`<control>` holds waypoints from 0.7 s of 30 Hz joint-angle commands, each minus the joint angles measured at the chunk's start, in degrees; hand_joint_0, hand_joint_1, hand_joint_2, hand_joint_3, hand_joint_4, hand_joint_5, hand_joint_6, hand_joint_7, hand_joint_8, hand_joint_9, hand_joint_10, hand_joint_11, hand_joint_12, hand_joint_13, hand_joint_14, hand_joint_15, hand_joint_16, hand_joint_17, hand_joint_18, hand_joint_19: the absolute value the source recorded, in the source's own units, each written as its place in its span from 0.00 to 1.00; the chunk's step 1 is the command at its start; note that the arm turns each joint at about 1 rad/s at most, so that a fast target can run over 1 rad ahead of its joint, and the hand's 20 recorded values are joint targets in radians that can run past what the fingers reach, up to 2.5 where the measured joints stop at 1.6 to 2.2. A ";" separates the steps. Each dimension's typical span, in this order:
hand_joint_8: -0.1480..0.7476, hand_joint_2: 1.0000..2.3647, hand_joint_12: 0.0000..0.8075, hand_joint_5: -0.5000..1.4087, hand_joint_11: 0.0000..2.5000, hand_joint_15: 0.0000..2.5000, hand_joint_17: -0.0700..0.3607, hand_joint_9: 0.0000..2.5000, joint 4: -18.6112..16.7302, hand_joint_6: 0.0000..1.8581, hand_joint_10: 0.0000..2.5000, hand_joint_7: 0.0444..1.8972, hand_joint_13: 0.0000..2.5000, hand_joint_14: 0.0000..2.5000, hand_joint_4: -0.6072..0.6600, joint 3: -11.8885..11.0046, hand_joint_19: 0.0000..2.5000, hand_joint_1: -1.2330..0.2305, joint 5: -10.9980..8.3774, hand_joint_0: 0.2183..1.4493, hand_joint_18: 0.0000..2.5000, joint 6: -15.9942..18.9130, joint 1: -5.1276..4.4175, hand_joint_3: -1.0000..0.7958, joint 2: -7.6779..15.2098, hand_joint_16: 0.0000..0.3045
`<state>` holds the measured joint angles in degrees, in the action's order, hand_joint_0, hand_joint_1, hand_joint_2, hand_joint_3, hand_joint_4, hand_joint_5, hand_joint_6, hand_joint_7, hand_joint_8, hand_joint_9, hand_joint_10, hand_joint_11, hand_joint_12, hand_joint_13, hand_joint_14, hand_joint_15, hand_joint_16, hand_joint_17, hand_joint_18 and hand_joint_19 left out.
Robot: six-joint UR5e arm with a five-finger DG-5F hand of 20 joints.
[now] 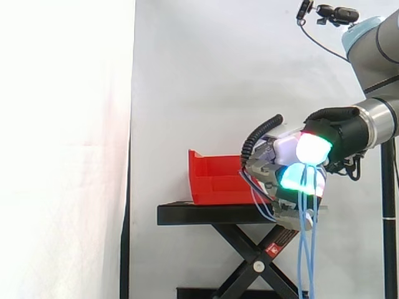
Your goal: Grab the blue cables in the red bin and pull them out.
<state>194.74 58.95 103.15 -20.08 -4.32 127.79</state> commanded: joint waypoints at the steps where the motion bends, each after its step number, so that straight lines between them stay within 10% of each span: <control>1: 0.47 0.00 0.39 0.49 0.44 0.36 0.38 0.37 0.11 0.77 0.37 0.04 0.47 0.62 0.54 -0.33 0.41 0.12 -0.06 0.64 0.36 0.00 0.01 0.04 0.00 0.14; 21: 0.48 0.01 0.39 0.43 0.37 0.32 0.38 0.31 -0.24 0.81 0.50 0.01 0.44 0.67 0.60 -1.12 0.43 0.13 0.12 0.75 0.33 0.00 0.01 0.12 0.00 0.14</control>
<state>194.50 57.84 103.27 -20.08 -4.31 127.79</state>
